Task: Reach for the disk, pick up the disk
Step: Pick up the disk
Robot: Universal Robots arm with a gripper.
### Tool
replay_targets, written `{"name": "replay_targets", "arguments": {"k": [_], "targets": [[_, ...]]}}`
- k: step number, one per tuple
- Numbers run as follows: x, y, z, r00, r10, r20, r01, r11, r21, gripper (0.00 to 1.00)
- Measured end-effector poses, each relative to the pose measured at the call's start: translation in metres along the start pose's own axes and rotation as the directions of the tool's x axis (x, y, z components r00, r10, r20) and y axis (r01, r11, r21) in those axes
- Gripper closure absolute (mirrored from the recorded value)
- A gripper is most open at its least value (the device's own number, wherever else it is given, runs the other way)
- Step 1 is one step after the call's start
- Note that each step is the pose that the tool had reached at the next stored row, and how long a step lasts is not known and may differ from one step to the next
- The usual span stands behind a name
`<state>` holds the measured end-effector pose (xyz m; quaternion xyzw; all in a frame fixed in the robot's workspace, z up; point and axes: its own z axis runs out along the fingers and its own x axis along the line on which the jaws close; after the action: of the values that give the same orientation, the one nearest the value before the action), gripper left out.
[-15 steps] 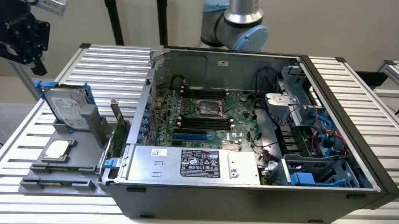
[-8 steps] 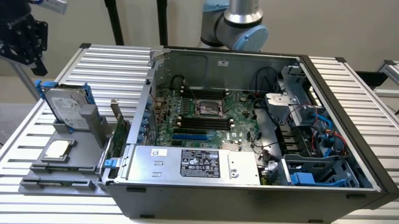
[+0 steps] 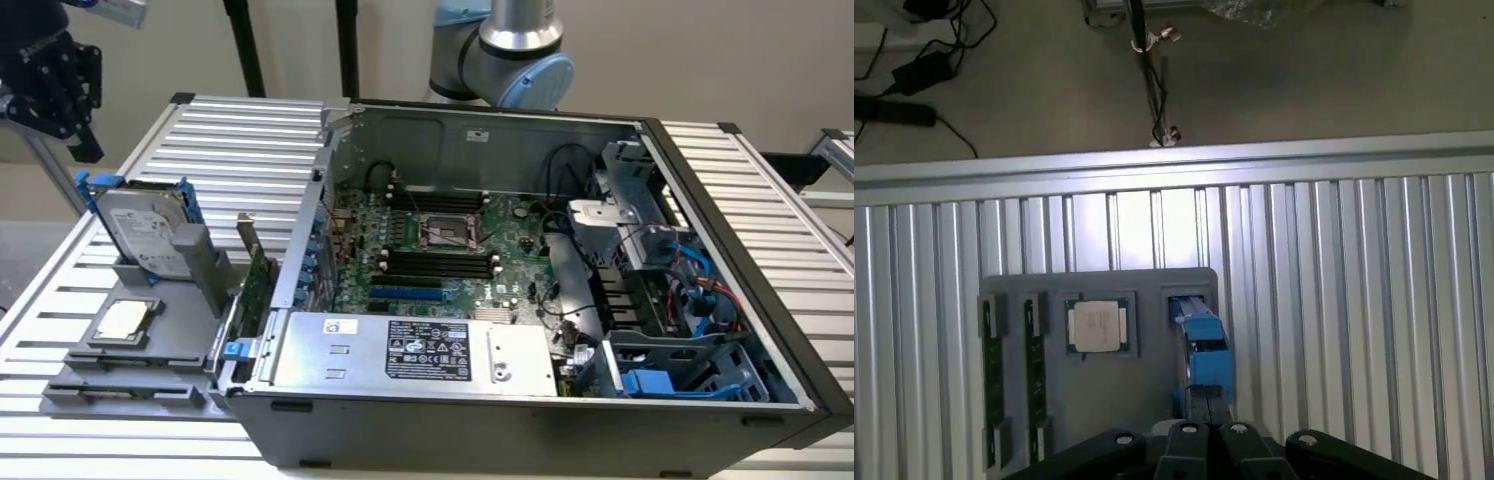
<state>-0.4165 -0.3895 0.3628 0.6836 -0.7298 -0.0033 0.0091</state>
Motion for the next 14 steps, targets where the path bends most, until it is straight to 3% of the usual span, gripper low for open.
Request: {"name": "replay_targets", "arguments": {"k": [1, 3, 4, 6, 7, 11, 14], "targets": [[0.0, 0.0, 0.0, 1.0, 0.0, -0.0001, 0.0, 1.0, 0.0, 0.88], [0.0, -0.0002, 0.0, 1.0, 0.0, 0.0, 0.0, 1.0, 0.0, 0.76], [-0.001, -0.0003, 0.0, 1.0, 0.0, -0.0001, 0.0, 1.0, 0.0, 0.76], [-0.001, -0.0005, 0.0003, 1.0, 0.0, 0.0, 0.0, 1.0, 0.0, 0.64], [-0.001, -0.0005, 0.0009, 1.0, 0.0, -0.0001, 0.0, 1.0, 0.0, 0.64], [-0.001, -0.0005, 0.0066, 1.0, 0.0, -0.0001, 0.0, 1.0, -0.0001, 0.46], [-0.002, -0.0006, 0.0121, 1.0, 0.0, 0.0, 0.0, 1.0, 0.0001, 0.46]]}}
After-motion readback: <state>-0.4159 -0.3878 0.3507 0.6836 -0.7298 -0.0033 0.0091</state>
